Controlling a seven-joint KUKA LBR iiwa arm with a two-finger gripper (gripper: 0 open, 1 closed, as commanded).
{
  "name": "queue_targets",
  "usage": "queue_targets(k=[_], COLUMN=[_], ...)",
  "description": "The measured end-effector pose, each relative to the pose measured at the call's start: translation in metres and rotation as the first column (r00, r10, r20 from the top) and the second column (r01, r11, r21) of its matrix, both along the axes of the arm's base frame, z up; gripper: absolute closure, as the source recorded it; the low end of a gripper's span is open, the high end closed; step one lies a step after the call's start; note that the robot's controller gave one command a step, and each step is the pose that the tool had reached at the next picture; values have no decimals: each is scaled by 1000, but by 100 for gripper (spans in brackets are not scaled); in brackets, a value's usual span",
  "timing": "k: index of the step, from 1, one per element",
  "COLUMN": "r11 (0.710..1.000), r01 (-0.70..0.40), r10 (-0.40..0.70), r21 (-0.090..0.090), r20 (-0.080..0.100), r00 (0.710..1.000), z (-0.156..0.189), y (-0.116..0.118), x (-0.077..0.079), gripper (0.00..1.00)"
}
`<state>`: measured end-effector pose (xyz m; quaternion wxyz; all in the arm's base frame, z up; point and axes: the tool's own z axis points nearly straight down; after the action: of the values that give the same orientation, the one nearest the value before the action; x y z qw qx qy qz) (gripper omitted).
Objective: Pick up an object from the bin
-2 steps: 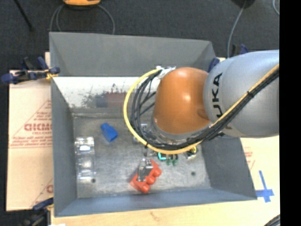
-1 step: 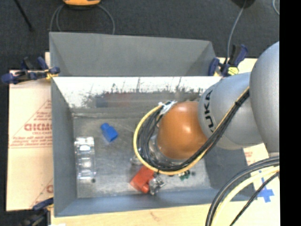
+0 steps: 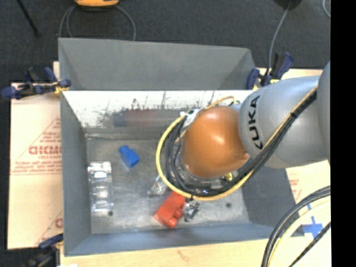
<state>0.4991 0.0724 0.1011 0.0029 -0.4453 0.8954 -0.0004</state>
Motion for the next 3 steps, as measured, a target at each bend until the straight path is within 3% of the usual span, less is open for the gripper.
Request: queue_targets(k=[1,2,3], r11=[967,877,741], r01=[-253,-480,-672], r10=[253,480,672], r21=[-1,-4,-9], r20=[-1,-1,1], r00=[967,877,741], z=[12,-28,-28], y=[-11,-6,8], x=[-2,-1,-5], gripper=[0,0,0])
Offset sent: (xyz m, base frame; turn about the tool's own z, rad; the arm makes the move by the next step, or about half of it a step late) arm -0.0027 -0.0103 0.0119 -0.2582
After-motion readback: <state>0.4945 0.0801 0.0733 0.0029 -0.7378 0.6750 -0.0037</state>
